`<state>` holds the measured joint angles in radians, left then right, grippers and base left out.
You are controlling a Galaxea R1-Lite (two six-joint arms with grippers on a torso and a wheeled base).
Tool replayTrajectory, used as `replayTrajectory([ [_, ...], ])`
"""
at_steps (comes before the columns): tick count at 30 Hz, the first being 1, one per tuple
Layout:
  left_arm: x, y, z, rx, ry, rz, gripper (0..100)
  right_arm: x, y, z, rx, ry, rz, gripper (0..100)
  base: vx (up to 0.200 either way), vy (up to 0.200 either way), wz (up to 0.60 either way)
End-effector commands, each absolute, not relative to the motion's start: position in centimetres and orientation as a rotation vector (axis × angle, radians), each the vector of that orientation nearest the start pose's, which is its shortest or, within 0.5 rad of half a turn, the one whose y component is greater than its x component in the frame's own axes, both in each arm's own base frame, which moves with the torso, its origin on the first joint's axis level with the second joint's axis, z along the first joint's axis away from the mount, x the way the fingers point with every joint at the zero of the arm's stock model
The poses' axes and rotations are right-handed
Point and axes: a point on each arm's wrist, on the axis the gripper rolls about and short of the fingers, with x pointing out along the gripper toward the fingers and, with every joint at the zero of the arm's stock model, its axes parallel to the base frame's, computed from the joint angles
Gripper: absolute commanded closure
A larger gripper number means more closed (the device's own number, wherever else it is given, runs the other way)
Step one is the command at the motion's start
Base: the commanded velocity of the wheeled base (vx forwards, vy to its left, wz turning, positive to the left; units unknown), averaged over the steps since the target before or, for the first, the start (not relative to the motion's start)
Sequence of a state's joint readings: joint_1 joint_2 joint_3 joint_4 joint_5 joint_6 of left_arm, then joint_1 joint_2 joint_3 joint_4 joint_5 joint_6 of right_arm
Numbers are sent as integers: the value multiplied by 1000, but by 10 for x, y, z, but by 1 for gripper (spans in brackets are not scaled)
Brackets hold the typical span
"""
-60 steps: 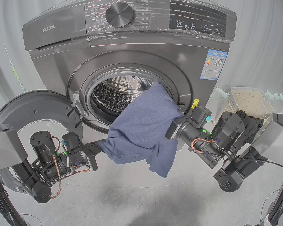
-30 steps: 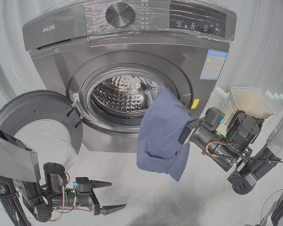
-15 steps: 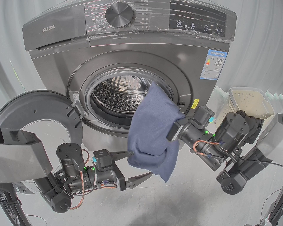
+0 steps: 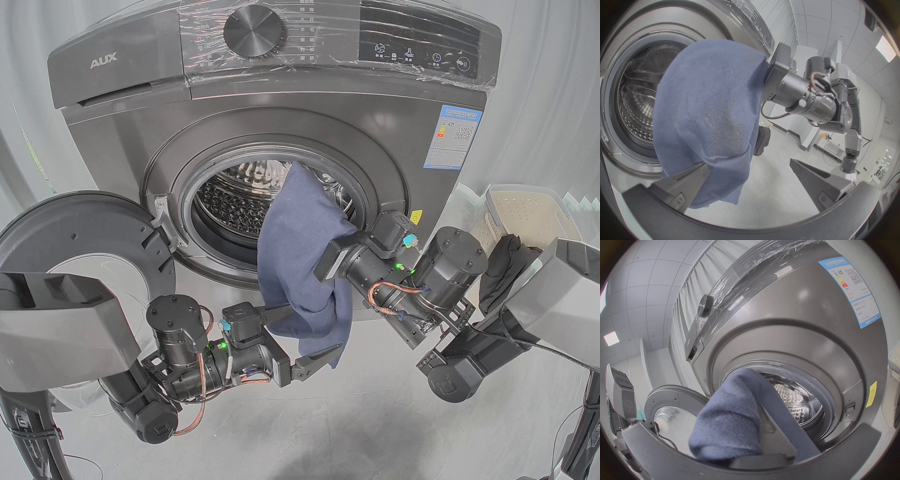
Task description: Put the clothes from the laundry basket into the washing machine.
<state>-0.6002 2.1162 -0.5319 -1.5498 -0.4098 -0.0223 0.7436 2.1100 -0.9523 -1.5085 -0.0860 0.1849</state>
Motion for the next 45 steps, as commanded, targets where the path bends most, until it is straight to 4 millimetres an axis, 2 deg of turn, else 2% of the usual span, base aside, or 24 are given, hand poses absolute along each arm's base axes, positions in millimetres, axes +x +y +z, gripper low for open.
replayTrajectory([
  [1,278,-201,65,-13,56,-989,0,289,272,159,324,-263,696,100,0,0,0],
  [7,287,-207,71,-21,14,-949,0,288,277,154,325,-251,683,100,0,0,0],
  [8,296,-211,73,-30,-16,-908,0,286,280,153,329,-247,690,100,0,0,0],
  [11,304,-213,78,-43,-46,-866,0,284,280,152,329,-242,694,100,0,0,0],
  [22,322,-223,61,-42,-45,-838,0,280,286,148,340,-228,692,100,0,0,0],
  [28,337,-214,50,-44,-32,-781,0,274,284,161,360,-251,691,100,0,0,0],
  [36,347,-207,58,-73,-63,-720,0,272,281,159,366,-240,687,100,0,0,0],
  [37,347,-207,58,-73,-63,-720,100,272,281,159,366,-240,687,100,0,0,0],
  [42,346,-205,64,-77,-75,-716,100,274,277,157,367,-236,672,100,0,0,0],
  [45,334,-199,76,-76,-73,-720,100,274,273,155,371,-228,665,100,0,0,0],
])
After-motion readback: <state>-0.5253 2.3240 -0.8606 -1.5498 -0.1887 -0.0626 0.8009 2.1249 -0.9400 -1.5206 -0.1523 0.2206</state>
